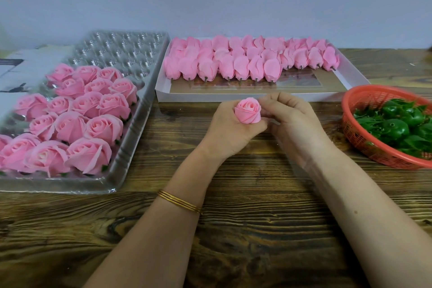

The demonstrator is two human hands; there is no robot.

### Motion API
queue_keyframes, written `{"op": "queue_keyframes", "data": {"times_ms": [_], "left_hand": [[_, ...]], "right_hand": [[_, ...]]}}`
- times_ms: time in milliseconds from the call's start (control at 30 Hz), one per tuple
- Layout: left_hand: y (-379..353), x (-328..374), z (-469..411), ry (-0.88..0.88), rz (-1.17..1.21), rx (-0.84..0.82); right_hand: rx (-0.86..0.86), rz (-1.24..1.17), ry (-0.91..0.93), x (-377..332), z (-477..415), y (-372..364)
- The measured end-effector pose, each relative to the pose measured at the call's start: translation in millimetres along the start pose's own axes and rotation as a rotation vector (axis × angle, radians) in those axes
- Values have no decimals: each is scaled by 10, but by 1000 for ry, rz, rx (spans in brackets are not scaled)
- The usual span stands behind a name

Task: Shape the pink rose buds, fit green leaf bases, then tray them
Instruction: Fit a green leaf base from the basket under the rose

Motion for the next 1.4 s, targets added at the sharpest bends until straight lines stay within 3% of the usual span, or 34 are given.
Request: {"op": "queue_keyframes", "data": {"times_ms": [100,400,867,1067,1400], "left_hand": [[-21,-6,-5,-8,-62,-13],[-62,-39,-13,-7,-153,-46],[-63,-19,-10,-56,-158,-8],[-49,-7,-4,-46,-127,13],[-83,10,11,-45,-184,-37]], "right_hand": [[58,14,99,-87,-14,52],[-62,278,368,-177,57,-136],[-103,418,427,-109,94,-192],[-144,374,346,-86,83,-214],[-220,105,1,77,54,-174]]}}
Point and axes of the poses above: each hand's wrist, its own z-axis away from the middle knuckle, its own y-axis out of the back of the hand, x = y × z, the point moved 6 cm from there along -z, towards the middle knuckle, and after that the axes turned 9 degrees about y, right-handed, at the moved point
